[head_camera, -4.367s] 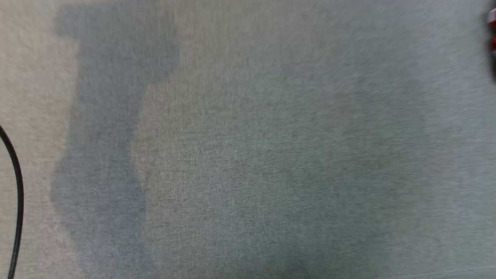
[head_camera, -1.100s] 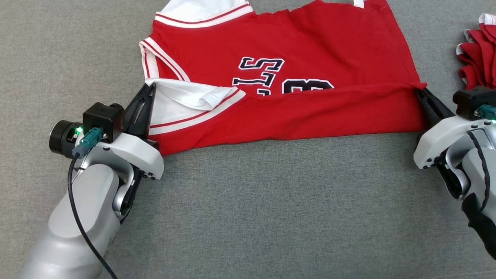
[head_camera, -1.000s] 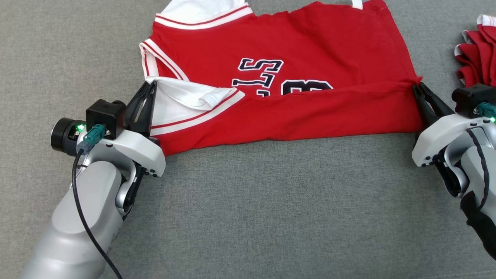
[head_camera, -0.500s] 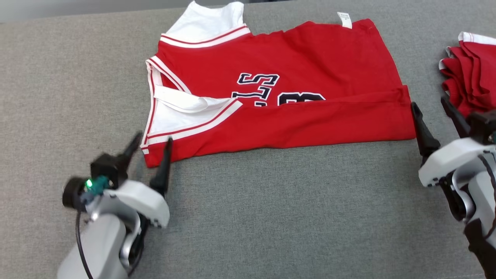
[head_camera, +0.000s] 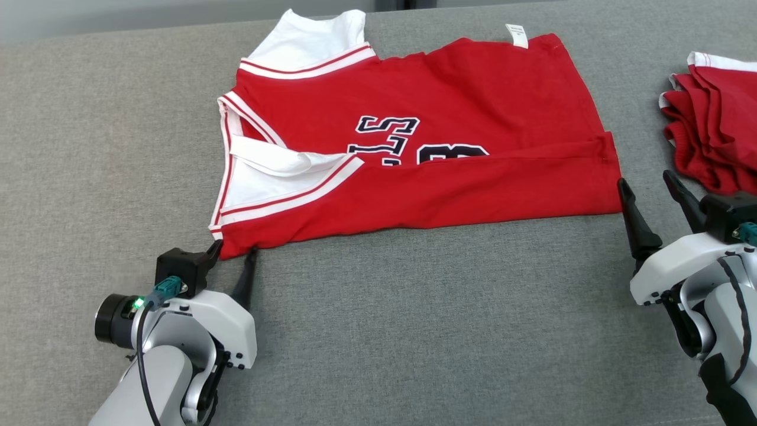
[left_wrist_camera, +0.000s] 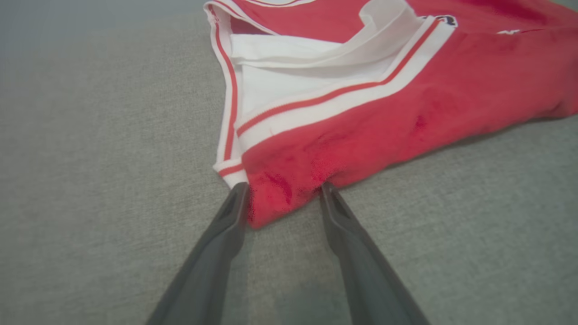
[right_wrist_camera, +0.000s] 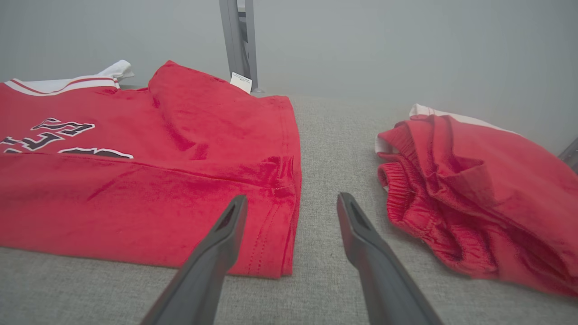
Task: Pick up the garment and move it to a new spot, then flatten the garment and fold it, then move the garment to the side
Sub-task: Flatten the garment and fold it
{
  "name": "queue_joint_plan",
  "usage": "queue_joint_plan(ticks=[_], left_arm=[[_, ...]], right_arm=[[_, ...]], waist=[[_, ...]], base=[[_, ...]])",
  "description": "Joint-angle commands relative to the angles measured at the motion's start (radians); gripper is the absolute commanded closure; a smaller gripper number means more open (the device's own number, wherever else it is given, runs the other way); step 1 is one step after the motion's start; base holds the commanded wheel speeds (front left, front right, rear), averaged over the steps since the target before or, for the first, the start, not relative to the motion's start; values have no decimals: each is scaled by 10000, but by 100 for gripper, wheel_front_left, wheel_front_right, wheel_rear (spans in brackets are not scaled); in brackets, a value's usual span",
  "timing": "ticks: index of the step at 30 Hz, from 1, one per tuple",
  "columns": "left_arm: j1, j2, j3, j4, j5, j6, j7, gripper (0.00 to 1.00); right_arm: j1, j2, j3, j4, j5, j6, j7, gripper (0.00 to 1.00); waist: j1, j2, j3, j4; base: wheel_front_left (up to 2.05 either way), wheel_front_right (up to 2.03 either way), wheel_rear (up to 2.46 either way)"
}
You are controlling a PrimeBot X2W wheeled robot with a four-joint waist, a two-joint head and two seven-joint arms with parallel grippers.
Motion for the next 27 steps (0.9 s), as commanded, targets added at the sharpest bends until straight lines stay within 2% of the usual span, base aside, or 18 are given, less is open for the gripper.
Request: queue_joint_plan(ticks=[1,2,8,16,17,18,19,27], left_arm=[[-192,74,-21,29,105,87,25,76],[-195,89,-26,37,95,109,58,100],[-40,272,20,-162,-16,49,112,100],[52,470,-17,-501,-65,28,156,100],[30,477,-35,-528,-61,15,174,100],[-4,482,-51,-558,-40,27,154,100],[-38,491,-76,-571,-7,30,143,100],[-34,539,-148,-635,-12,-9,37,100]], right_arm=[[16,-7,62,16,27,0,-51,0],[-15,-8,97,38,54,0,-51,0],[-207,-7,697,612,527,0,-52,0],[-1054,2,2150,1865,1982,0,349,0],[-1176,-9,2319,1976,2137,0,372,16],[-1277,-12,2482,2079,2281,0,424,63],[-1347,-38,2669,2170,2398,0,462,100],[-1329,-375,3688,2485,3310,0,406,100]], waist=[[0,0,12,-51],[0,0,17,-71],[0,0,-2,-70],[0,0,60,119],[0,0,79,145],[0,0,92,177],[0,0,102,209],[0,0,18,346]], base=[[0,0,0],[0,0,0],[0,0,0],[0,0,0],[0,0,0],[0,0,0],[0,0,0],[0,0,0]])
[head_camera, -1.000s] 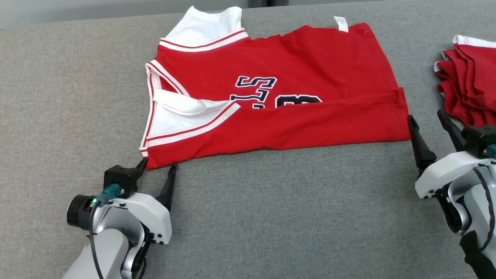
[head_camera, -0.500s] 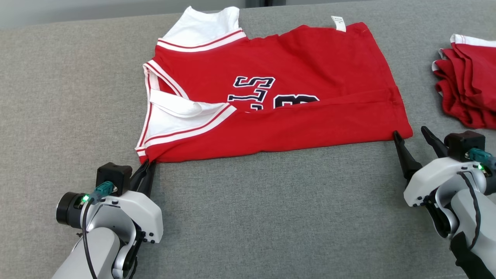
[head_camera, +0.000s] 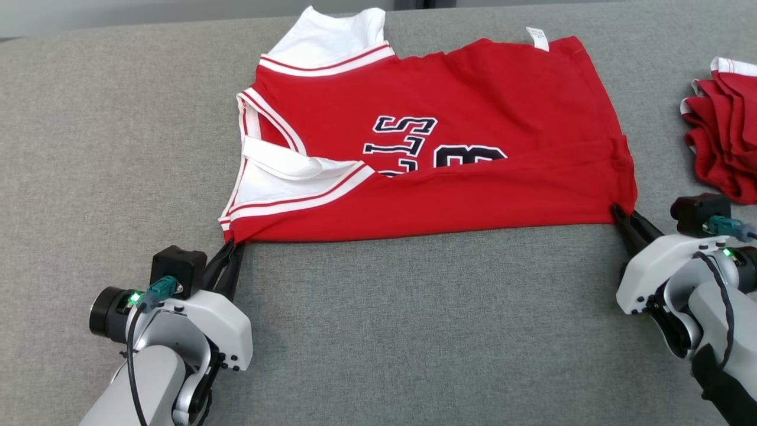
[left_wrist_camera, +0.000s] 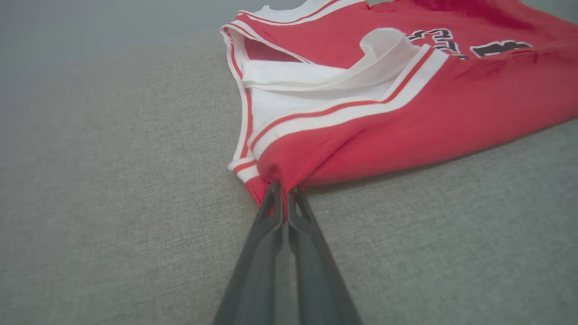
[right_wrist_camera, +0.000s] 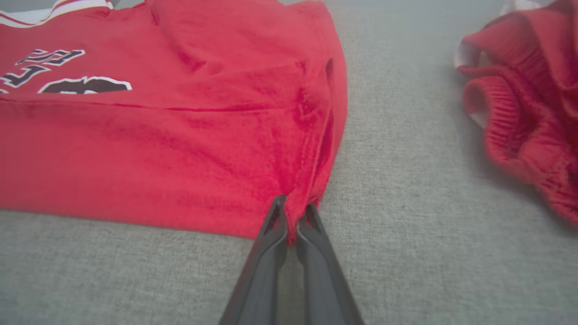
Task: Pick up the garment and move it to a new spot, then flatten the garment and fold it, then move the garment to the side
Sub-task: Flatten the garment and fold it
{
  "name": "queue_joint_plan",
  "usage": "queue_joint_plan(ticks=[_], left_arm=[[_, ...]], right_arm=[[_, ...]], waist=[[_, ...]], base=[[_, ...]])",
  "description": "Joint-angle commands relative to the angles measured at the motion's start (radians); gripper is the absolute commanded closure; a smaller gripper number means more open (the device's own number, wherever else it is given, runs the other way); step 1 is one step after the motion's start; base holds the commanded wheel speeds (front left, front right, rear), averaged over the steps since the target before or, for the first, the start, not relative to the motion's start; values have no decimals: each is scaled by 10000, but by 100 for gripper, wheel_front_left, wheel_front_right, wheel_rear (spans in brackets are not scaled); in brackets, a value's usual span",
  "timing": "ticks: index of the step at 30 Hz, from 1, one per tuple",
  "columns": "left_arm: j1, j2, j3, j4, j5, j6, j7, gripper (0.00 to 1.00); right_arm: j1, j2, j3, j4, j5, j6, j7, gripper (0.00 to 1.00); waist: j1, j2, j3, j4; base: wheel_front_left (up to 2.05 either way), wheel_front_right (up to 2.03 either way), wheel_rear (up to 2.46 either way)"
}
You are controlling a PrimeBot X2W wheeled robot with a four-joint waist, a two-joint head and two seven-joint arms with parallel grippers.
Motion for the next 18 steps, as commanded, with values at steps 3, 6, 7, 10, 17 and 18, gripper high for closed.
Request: queue_joint_plan(ticks=[3,6,7,10,17,18], left_arm=[[158,161,-46,-141,42,-77,-113,100],[455,331,-111,-480,92,-91,-252,100],[596,387,-136,-606,127,-68,-292,100],[1115,534,-223,-1058,135,38,-286,100],[2577,819,-389,-2195,-108,525,223,100],[2807,856,-431,-2382,-162,612,361,100]], right_arm=[[336,-299,237,33,321,-1,-166,100],[656,-539,522,-252,703,-1,-249,100],[811,-633,625,-398,859,-1,-252,100],[1248,-1015,843,-859,1267,-1,-335,100],[2623,-1929,1049,-1884,1930,-1,-416,100],[2845,-2036,1050,-1995,2021,-3,-416,100]], waist=[[0,0,-126,10],[0,0,-269,0],[0,0,-320,1],[0,0,-498,6],[0,0,-1009,81],[0,0,-1097,100]], base=[[0,0,0],[0,0,0],[0,0,0],[0,0,0],[0,0,0],[0,0,0]])
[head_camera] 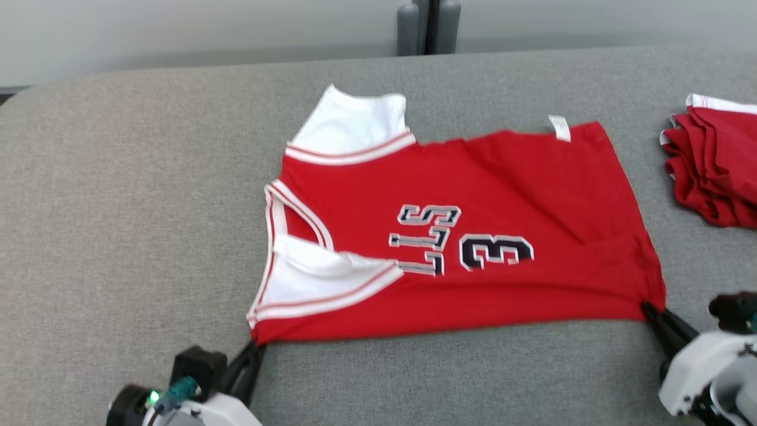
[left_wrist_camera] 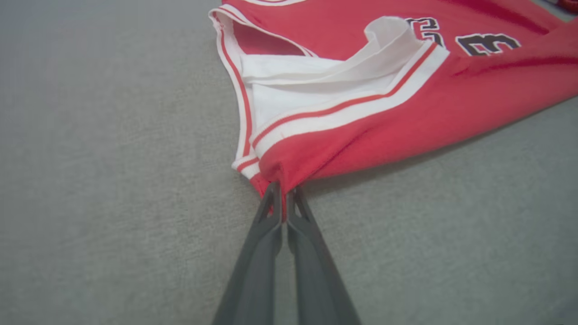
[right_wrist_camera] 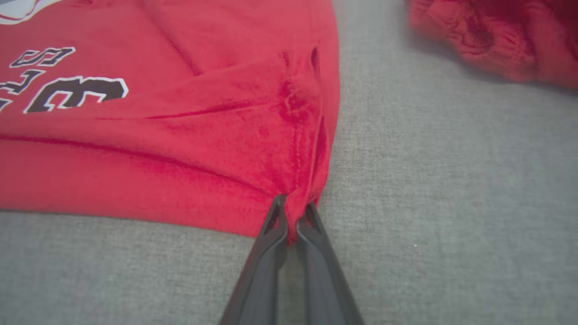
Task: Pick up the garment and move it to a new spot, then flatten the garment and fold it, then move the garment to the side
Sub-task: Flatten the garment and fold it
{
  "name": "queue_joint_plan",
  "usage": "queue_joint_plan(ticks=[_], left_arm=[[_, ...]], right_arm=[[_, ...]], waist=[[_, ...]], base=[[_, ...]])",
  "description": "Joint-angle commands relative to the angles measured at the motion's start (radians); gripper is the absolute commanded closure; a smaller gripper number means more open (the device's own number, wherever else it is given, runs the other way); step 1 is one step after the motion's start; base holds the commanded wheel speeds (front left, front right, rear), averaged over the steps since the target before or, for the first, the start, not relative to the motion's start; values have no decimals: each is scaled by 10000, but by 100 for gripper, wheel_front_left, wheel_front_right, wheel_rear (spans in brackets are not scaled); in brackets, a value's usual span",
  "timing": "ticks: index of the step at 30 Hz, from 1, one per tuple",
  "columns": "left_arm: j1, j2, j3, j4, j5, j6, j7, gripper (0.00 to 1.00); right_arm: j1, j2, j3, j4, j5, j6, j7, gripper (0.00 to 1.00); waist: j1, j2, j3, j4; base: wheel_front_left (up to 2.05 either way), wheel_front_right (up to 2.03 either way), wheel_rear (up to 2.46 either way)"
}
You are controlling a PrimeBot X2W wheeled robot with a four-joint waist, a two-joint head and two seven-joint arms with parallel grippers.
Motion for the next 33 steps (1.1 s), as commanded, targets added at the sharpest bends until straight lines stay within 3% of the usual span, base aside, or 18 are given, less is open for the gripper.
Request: queue_joint_plan(ticks=[1,8,12,13,14,15,21,24,33], left_arm=[[231,126,32,-129,-100,152,114,100],[1229,369,-212,-1206,-479,459,1146,100],[1379,389,-149,-1261,-597,638,1341,100],[1421,343,-127,-1210,-746,644,1439,98],[1430,333,-120,-1173,-822,648,1522,51],[1381,334,-94,-1163,-839,666,1553,0],[1241,243,331,-1457,-1003,897,1189,0],[1198,241,754,-1817,-1104,1065,787,0],[468,-457,1800,-2073,-924,1358,-1562,0]], right_arm=[[369,-228,19,-4,95,-7,-30,100],[1571,-728,-112,-445,214,-7,7,100],[1776,-606,-390,-515,16,-7,50,97],[1774,-575,-504,-464,-66,-7,33,66],[1774,-536,-628,-411,-142,-7,12,22],[1755,-487,-743,-387,-248,-7,-7,0],[1594,-361,-1824,-565,-1025,-4,-61,0],[1706,-204,-2924,-1091,-1999,-4,-60,0],[2435,1404,-5748,-3556,-5121,-2,-62,0]], waist=[[0,-1,-174,53],[0,-1,-620,166],[0,-1,-794,119],[0,-1,-821,115],[0,-1,-837,112],[0,-1,-844,109],[0,-1,-855,61],[0,-1,-840,7],[0,-1,-655,-213]], base=[[0,0,0],[0,0,0],[0,0,0],[0,0,0],[0,0,0],[0,0,0],[0,0,0],[0,0,0],[0,0,0]])
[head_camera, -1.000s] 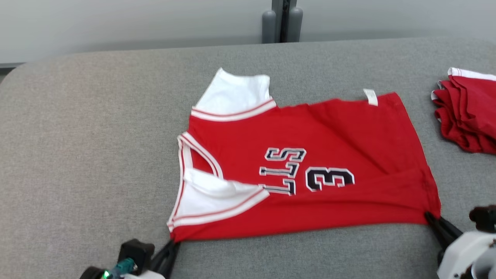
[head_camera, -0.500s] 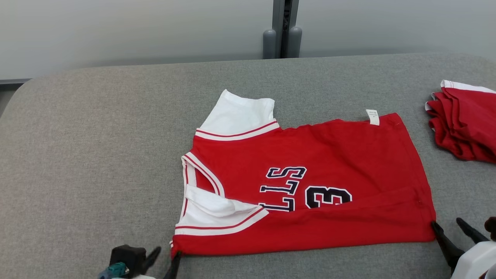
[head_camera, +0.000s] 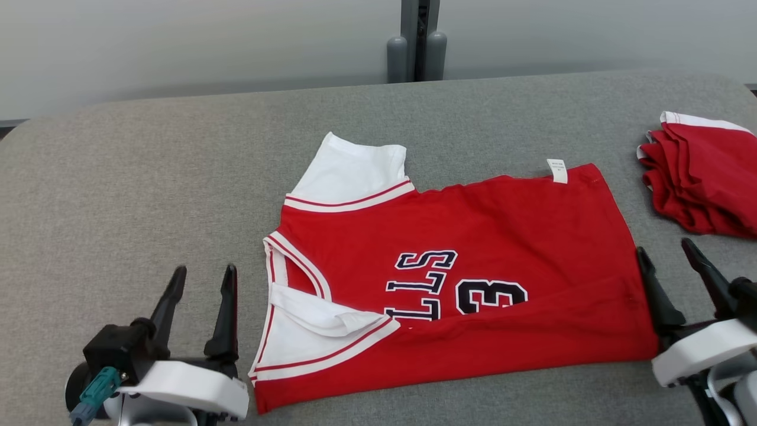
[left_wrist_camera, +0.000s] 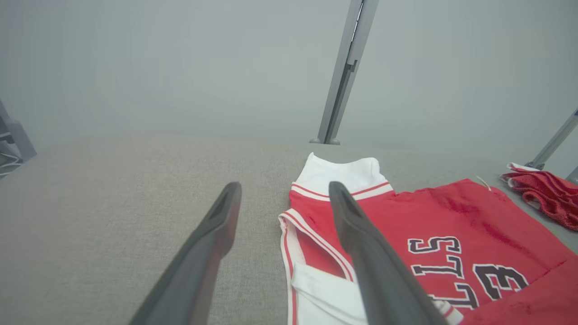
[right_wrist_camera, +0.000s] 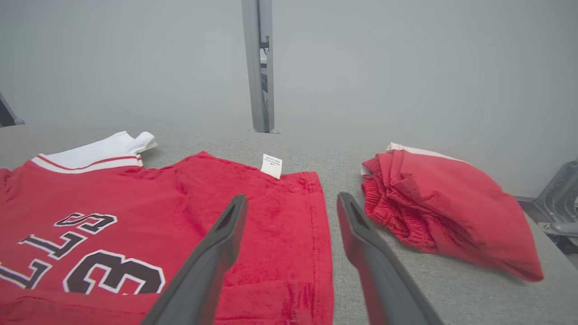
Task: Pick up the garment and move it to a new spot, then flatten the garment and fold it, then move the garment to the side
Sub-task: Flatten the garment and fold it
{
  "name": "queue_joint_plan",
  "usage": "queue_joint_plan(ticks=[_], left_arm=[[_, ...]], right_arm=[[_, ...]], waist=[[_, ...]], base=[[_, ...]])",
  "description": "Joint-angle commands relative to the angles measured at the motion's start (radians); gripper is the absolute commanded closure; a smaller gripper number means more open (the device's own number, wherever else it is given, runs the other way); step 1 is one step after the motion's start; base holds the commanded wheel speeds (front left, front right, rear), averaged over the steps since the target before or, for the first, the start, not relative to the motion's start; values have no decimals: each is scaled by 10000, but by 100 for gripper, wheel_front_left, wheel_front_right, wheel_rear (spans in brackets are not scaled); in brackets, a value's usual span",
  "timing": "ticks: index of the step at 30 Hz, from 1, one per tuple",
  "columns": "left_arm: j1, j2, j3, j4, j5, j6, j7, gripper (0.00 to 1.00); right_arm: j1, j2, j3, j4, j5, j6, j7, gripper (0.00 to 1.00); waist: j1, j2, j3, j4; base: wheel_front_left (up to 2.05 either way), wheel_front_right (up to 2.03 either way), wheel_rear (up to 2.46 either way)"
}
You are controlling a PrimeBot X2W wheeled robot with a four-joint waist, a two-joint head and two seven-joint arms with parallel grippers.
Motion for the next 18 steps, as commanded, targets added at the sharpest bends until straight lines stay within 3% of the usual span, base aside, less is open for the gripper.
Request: queue_joint_plan(ticks=[1,6,12,18], left_arm=[[-299,-93,75,107,135,21,-355,0],[-909,-597,125,590,517,-129,-1180,0],[-1072,-1334,1009,385,1655,-214,-1416,0],[-1100,-2200,1413,1039,2406,-1173,-1417,0]], right_arm=[[154,222,-164,-307,-315,4,-49,0],[329,1132,-595,-1447,-1147,4,-50,0],[783,2069,-1259,-2801,-1741,4,-50,0],[1036,2460,-1240,-2999,-1982,4,-51,0]], waist=[[0,0,73,-51],[0,0,243,-201],[0,0,429,-358],[0,0,737,-455]], base=[[0,0,0],[0,0,0],[0,0,0],[0,0,0]])
